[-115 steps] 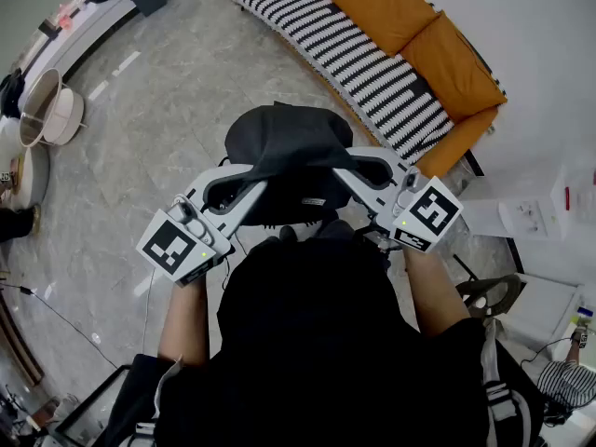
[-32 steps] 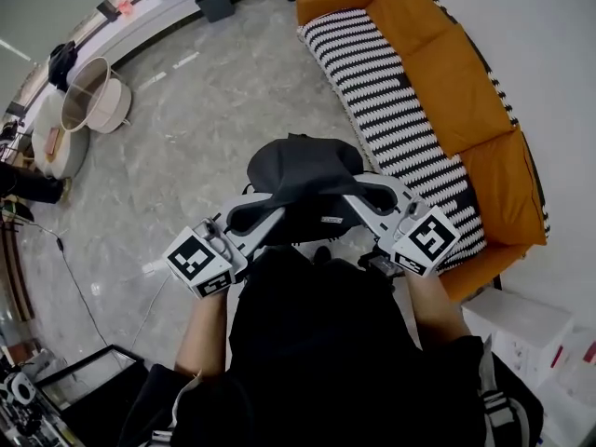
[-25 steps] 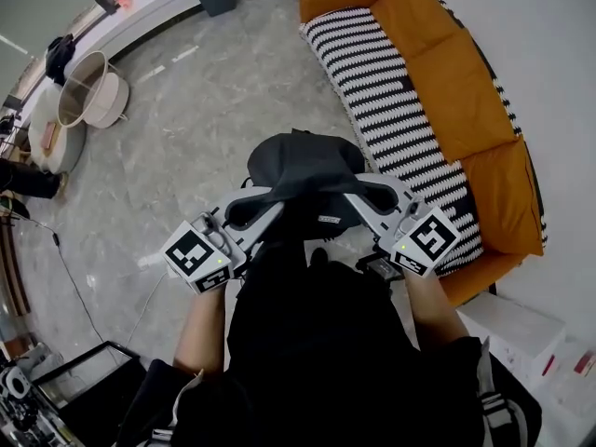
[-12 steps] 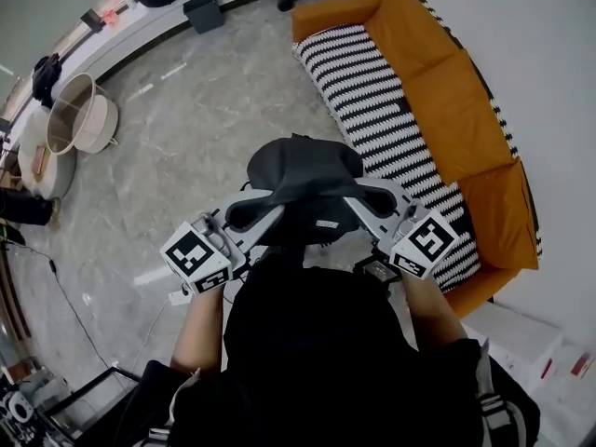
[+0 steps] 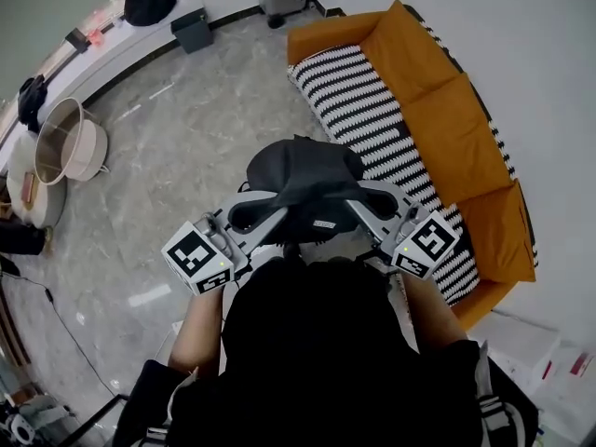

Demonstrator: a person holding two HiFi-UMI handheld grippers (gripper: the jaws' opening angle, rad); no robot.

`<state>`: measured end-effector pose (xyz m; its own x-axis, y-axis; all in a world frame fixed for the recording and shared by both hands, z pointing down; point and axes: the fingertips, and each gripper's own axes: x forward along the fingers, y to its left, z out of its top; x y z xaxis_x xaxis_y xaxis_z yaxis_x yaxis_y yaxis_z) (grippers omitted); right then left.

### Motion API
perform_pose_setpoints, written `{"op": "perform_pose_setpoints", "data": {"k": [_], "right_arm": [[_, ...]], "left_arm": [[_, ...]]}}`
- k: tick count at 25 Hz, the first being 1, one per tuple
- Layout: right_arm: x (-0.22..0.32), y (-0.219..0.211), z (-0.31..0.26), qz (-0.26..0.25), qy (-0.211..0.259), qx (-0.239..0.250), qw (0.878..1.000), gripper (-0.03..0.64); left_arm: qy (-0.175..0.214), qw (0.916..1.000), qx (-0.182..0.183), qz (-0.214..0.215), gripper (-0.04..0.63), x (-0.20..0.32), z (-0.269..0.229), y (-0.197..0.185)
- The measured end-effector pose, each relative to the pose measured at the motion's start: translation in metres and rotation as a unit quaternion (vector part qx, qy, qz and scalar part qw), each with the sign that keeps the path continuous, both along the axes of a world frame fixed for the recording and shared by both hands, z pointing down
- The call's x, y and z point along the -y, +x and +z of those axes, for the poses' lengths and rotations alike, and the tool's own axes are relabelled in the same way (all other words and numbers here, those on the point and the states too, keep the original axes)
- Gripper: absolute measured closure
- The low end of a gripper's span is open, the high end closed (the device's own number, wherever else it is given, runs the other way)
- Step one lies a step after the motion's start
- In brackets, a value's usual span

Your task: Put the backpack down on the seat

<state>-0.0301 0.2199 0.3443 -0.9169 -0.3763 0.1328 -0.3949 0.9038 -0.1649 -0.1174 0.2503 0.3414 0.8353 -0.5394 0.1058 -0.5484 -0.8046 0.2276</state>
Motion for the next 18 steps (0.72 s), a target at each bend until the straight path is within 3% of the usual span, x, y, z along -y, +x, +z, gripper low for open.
{"op": "perform_pose_setpoints", "data": {"k": [6, 18], "right_arm": [[0.031, -0.014, -0.001, 0.019, -0.001, -0.003, 1.0, 0.583], [0.106, -0.012, 0.006, 0.032, -0.011, 0.005, 0.999, 0.583]], "left_arm": [[0.004, 0.9999, -0.008, 0.01, 0.551, 0.039, -0.002, -0.017], [-0.004, 0.9998, -0.01, 0.019, 0.551, 0.114, 0.004, -0.015]]}}
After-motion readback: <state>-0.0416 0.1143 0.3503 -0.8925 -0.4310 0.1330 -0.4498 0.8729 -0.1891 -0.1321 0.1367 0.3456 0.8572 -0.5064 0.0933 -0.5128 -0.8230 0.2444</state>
